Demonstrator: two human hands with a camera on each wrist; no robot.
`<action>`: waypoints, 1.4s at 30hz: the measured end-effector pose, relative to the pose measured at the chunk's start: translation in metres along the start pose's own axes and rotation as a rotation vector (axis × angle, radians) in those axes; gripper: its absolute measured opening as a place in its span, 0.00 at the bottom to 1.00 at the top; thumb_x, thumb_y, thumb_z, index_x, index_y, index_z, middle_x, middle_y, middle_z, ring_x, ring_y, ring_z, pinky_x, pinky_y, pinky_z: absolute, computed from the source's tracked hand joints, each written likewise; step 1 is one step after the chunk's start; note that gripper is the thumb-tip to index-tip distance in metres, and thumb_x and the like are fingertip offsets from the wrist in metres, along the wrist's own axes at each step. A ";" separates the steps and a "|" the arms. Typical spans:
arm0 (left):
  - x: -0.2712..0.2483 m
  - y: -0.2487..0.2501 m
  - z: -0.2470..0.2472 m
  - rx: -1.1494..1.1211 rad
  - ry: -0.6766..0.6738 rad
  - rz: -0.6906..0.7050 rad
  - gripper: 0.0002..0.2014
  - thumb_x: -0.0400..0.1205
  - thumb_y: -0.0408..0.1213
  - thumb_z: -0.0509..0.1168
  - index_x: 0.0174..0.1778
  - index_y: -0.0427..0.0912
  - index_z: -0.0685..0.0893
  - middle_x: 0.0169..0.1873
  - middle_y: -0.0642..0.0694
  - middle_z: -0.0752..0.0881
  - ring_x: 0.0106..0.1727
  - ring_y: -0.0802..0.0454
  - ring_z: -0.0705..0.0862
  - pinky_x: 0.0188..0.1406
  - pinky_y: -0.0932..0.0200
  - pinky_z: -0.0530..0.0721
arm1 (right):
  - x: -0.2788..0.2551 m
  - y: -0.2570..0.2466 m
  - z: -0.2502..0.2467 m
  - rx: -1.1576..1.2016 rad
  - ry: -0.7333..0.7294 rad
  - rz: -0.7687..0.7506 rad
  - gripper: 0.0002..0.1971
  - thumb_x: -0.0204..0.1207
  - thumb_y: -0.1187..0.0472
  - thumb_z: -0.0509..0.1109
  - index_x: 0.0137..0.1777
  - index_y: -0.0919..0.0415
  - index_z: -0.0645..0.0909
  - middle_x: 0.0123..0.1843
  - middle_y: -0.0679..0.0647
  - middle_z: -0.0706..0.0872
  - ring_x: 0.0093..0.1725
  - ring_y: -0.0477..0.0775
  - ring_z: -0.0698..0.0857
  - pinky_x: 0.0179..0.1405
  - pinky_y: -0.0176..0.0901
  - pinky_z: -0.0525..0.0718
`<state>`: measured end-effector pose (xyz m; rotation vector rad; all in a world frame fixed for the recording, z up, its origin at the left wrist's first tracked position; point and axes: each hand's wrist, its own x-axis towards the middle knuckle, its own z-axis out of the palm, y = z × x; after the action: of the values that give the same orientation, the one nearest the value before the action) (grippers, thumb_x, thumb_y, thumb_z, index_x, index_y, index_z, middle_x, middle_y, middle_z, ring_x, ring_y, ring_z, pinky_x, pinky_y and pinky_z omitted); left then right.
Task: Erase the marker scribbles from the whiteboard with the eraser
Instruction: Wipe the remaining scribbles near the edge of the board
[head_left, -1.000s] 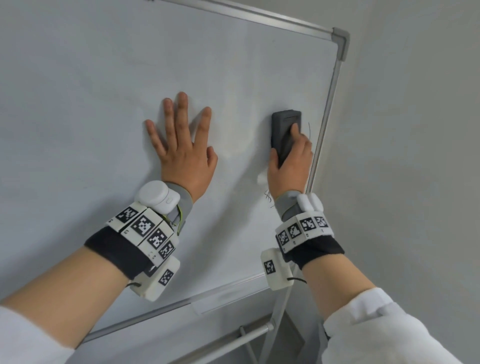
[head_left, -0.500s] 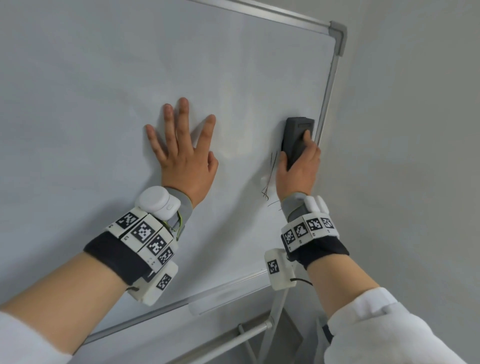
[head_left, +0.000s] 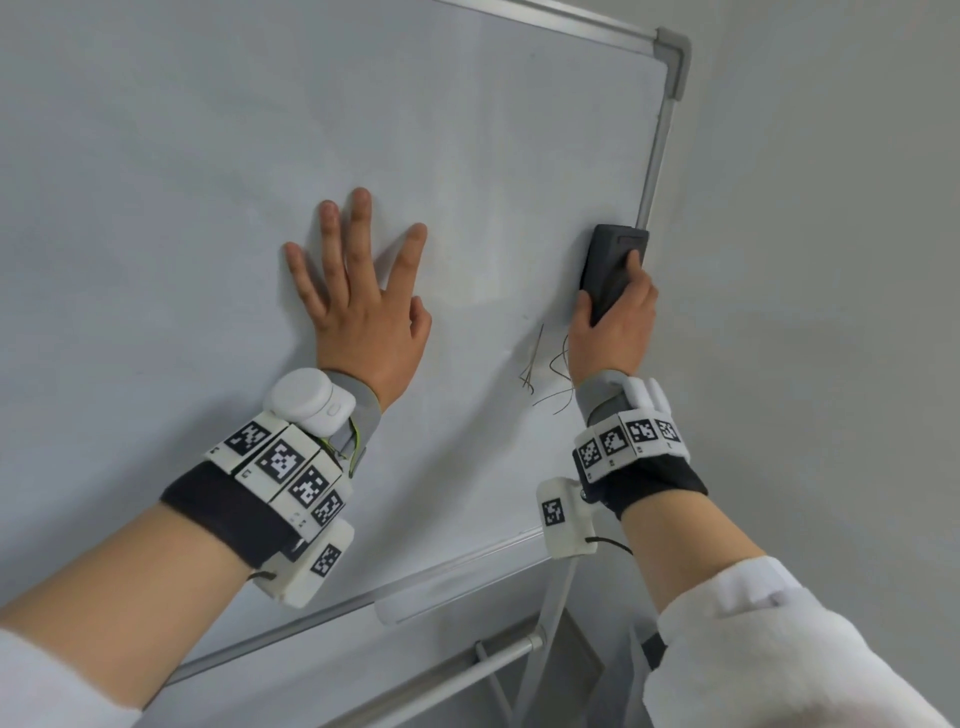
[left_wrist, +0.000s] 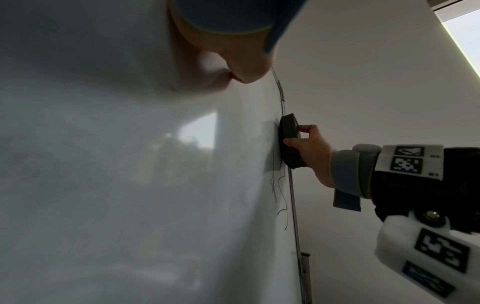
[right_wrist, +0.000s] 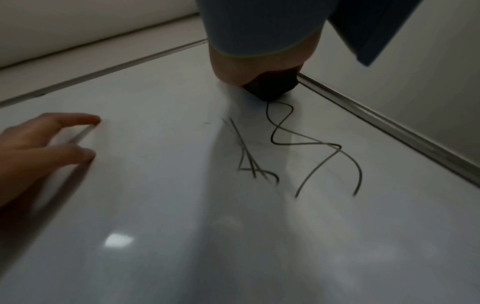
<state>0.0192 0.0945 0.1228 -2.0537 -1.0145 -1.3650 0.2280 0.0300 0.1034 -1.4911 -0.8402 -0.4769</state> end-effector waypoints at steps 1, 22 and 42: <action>0.000 0.000 0.000 0.002 0.002 -0.003 0.29 0.76 0.36 0.59 0.75 0.53 0.67 0.79 0.32 0.57 0.79 0.31 0.53 0.73 0.28 0.46 | -0.003 -0.001 0.002 0.007 -0.011 -0.035 0.31 0.75 0.66 0.69 0.77 0.66 0.64 0.70 0.64 0.72 0.68 0.65 0.73 0.68 0.45 0.67; 0.000 -0.007 0.002 -0.015 -0.008 0.009 0.28 0.76 0.36 0.59 0.75 0.53 0.67 0.79 0.33 0.56 0.79 0.32 0.53 0.73 0.29 0.45 | -0.011 0.014 0.006 -0.054 -0.012 0.120 0.31 0.78 0.64 0.67 0.79 0.62 0.60 0.73 0.63 0.69 0.70 0.63 0.71 0.70 0.51 0.70; -0.003 -0.003 -0.001 -0.008 -0.008 0.020 0.28 0.76 0.36 0.59 0.74 0.53 0.68 0.79 0.32 0.57 0.79 0.31 0.54 0.73 0.28 0.47 | 0.019 0.005 -0.002 0.049 0.059 -0.076 0.31 0.69 0.71 0.68 0.74 0.67 0.67 0.71 0.62 0.74 0.69 0.65 0.74 0.68 0.43 0.65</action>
<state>0.0159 0.0950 0.1206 -2.0712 -0.9901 -1.3541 0.2442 0.0325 0.1147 -1.3973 -0.8585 -0.5510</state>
